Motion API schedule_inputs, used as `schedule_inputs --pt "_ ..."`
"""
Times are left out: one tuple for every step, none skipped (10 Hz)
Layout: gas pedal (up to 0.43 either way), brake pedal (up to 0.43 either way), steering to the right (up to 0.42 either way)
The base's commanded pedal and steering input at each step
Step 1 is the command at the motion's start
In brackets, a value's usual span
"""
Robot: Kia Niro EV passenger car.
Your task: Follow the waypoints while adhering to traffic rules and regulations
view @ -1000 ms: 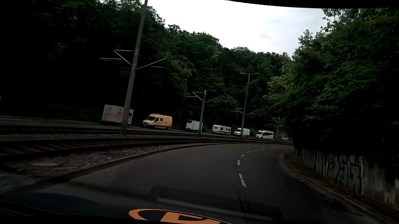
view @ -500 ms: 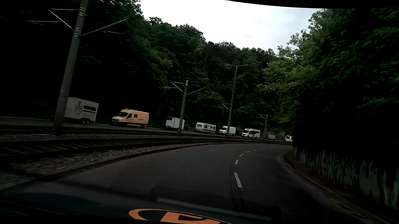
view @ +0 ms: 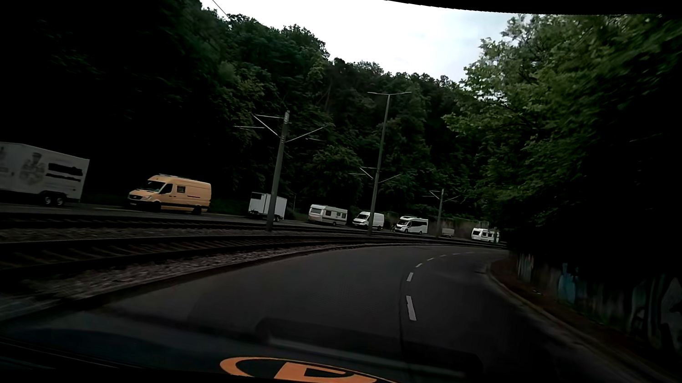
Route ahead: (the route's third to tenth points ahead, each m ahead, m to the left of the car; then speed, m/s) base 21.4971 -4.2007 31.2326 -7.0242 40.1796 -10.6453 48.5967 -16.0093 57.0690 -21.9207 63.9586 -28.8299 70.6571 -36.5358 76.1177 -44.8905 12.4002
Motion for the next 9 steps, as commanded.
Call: schedule_inputs --pt "0.110 0.000 0.047" --pt "0.098 0.000 0.050" --pt "0.098 0.000 0.051" --pt "0.098 0.000 0.052" --pt "0.098 0.000 0.051" --pt "0.098 0.000 0.051" --pt "0.098 0.000 0.051" --pt "0.098 0.000 0.051" --pt "0.098 0.000 0.052"
